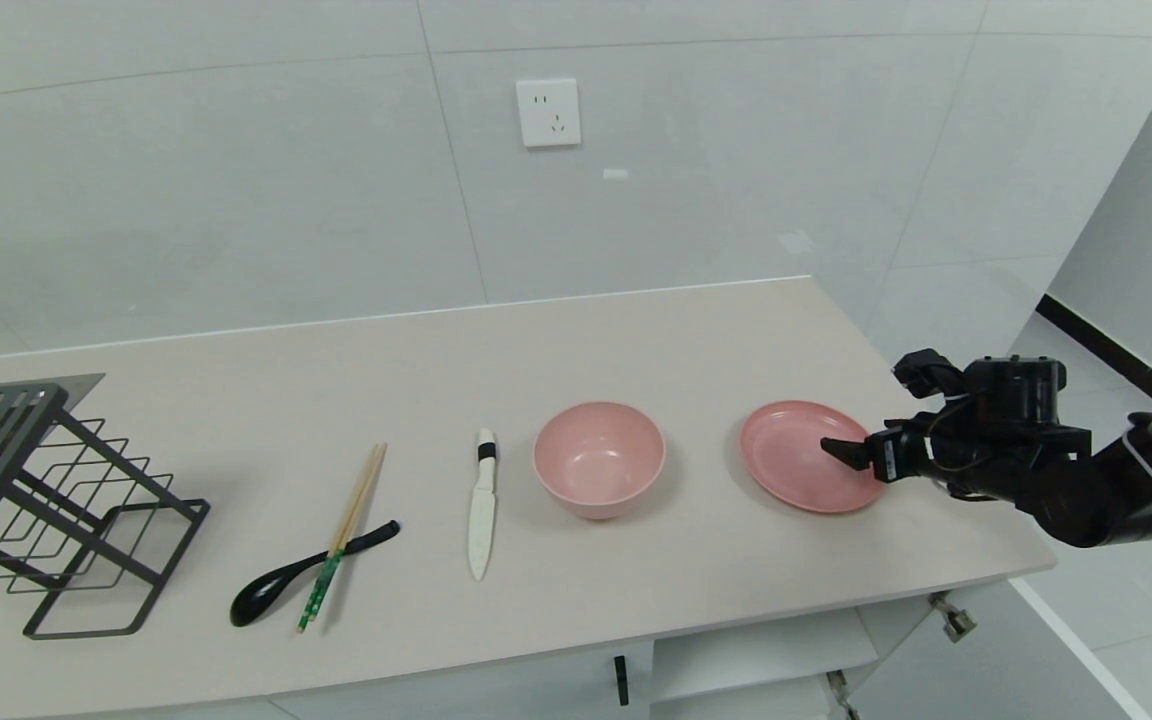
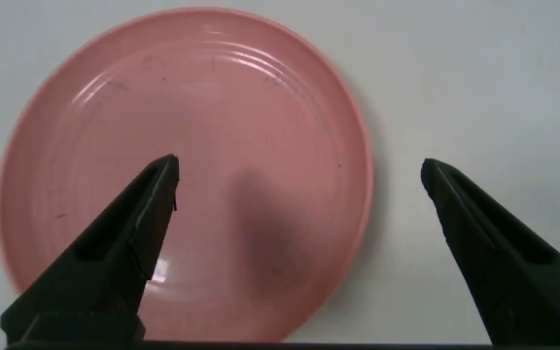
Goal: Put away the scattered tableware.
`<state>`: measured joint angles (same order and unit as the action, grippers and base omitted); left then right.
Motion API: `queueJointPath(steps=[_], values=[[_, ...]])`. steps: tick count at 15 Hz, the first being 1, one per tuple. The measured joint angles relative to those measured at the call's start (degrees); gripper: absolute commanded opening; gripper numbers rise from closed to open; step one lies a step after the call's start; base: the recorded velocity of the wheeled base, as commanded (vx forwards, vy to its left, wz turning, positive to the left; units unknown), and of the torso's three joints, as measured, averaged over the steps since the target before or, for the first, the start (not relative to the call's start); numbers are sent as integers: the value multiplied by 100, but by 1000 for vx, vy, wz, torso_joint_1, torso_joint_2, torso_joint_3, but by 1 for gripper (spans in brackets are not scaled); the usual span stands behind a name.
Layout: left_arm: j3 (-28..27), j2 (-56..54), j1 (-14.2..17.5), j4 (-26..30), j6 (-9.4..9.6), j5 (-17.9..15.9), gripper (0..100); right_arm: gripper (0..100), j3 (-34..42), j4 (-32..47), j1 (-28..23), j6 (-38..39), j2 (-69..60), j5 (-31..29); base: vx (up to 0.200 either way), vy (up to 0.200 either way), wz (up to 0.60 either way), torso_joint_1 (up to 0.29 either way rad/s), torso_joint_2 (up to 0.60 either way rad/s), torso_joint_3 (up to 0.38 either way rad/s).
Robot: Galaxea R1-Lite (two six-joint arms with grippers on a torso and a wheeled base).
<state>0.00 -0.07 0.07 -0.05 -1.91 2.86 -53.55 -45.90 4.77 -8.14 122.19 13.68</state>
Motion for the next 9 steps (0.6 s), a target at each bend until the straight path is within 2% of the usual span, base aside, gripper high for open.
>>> queueJointPath(steps=[9], values=[[0,5,0,0,-7,2,100,100,-247,-161,60,16,479,49,0,0,0,0,0,0]])
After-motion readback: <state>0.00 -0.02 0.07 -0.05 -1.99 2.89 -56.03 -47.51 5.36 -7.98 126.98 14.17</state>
